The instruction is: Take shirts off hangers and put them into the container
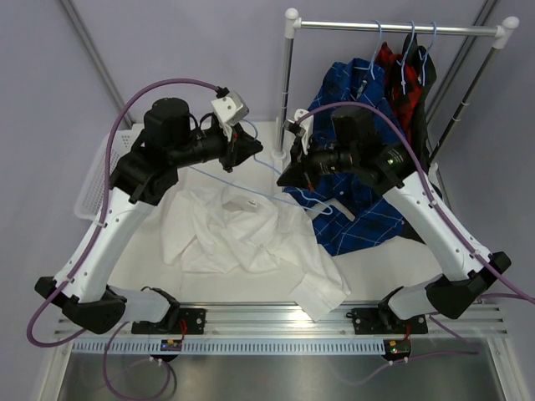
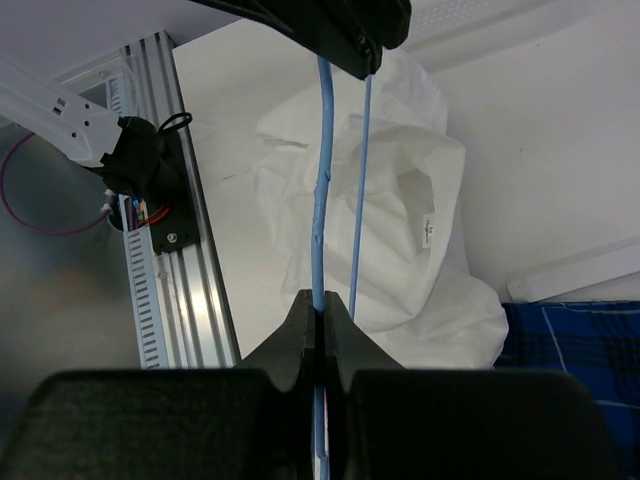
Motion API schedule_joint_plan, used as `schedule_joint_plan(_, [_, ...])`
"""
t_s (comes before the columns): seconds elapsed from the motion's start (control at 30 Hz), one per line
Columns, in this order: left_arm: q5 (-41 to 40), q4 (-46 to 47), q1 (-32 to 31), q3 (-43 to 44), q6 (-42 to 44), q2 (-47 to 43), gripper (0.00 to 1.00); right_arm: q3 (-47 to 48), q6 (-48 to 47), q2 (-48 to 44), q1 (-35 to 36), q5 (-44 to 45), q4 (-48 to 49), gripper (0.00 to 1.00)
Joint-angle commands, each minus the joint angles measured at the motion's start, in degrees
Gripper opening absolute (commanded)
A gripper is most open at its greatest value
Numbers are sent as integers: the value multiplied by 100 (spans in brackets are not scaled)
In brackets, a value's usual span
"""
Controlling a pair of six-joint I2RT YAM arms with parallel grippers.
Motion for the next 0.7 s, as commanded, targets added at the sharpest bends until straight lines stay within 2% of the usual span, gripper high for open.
schedule_joint_plan(0.0, [112,235,-18,203,-126,-3,23,-116,-56,-262,38,450,161,0])
schedule_joint_plan(0.1, [-46,235,-18,141,-222,-82,74,-353,-38,-447,29,837,153,0])
schedule_joint_plan(0.13, [-204,235,-18,106,-284,-161,95,-458,-38,-508,38,1038,83,0])
schedule_joint_plan(0.17, [-292,235,-18,97,-328,-196,99,-528,-29,-544,38,1101,47,0])
schedule_joint_plan(0.33, [-933,235,-18,-139,-512,-460,99,-1134,234,-938,20,1627,152,0])
schedule_joint_plan(0.4, [-1197,235,-18,-622,-635,-732,99,-1206,435,-1080,-6,1996,231,0])
schedule_joint_plan(0.5, [-2127,235,-18,-1620,-890,-1336,99,-917,550,-1177,-76,2856,-144,0])
schedule_joint_plan(0.6, [-3777,200,-18,-2535,-1818,-2047,99,-190,760,-1089,-164,4163,-610,0])
schedule_joint_plan(0.63, [-4539,165,-10,-2740,-1935,-2208,99,-4,823,-1002,-182,4360,-769,0])
schedule_joint_plan(0.67, [-4764,86,-10,-2907,-2015,-2366,99,198,971,-958,-208,4562,-910,0])
